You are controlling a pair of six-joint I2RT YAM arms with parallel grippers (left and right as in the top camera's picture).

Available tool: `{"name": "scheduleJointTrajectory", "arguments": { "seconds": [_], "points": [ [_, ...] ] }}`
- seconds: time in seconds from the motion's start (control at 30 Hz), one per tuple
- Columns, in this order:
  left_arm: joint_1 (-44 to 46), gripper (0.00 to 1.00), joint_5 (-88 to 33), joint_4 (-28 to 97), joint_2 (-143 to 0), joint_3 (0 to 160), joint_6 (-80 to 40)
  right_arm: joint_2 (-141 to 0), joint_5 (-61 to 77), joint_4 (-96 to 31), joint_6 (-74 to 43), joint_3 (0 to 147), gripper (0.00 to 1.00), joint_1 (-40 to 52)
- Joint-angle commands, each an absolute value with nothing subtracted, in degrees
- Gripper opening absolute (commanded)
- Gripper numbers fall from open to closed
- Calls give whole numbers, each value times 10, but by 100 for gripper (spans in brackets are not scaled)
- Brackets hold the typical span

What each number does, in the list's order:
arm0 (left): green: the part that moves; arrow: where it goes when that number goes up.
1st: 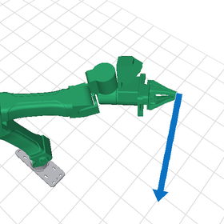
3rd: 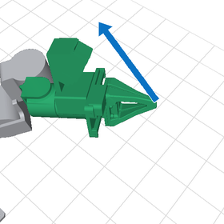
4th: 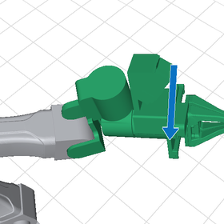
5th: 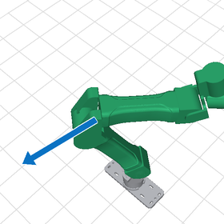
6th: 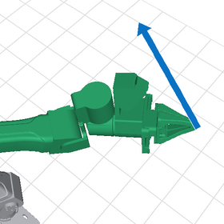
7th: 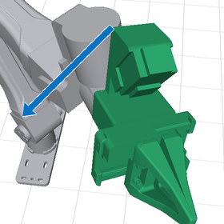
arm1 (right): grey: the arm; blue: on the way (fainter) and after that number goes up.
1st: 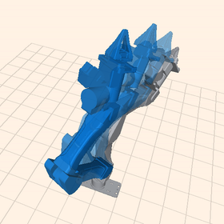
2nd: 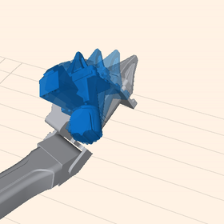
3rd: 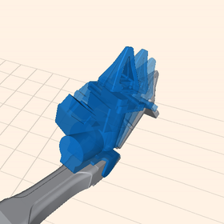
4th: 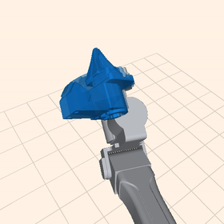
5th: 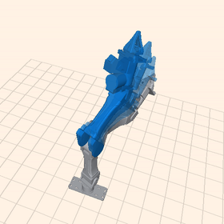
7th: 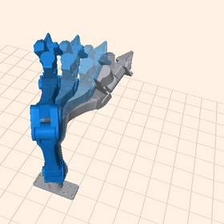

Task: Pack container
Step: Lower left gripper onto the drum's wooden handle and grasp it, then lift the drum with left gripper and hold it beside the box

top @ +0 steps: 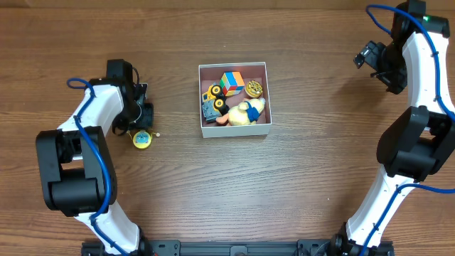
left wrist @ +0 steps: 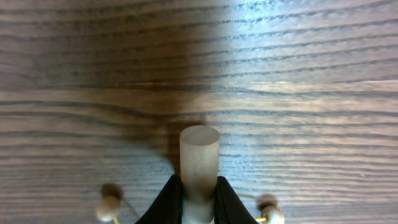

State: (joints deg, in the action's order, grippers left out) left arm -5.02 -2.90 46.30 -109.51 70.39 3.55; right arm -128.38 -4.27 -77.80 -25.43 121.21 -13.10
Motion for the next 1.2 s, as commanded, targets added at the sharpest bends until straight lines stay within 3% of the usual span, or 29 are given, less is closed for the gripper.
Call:
{"name": "scheduleJointTrajectory", "arguments": {
  "seconds": [0.0,0.4,0.77,0.93,1.0,1.17],
  "points": [
    [-50,12,-58,494,-1094,768,37,-1281,-44,-776,-253,1210,100,-130],
    [40,16,-156,552,-1094,970,36,-1281,-44,-776,-253,1210,100,-130],
    [220,22,-158,457,-1094,1003,15,-1281,-44,-776,-253,1210,100,-130],
    [263,17,-83,444,-1094,1003,-4,-1281,-44,-776,-253,1210,100,-130],
    [266,22,-54,449,-1094,1003,-7,-1281,-44,-776,-253,1210,100,-130],
    [249,22,40,486,-1094,1003,-68,-1281,-44,-776,-253,1210,100,-130]
  ]
}}
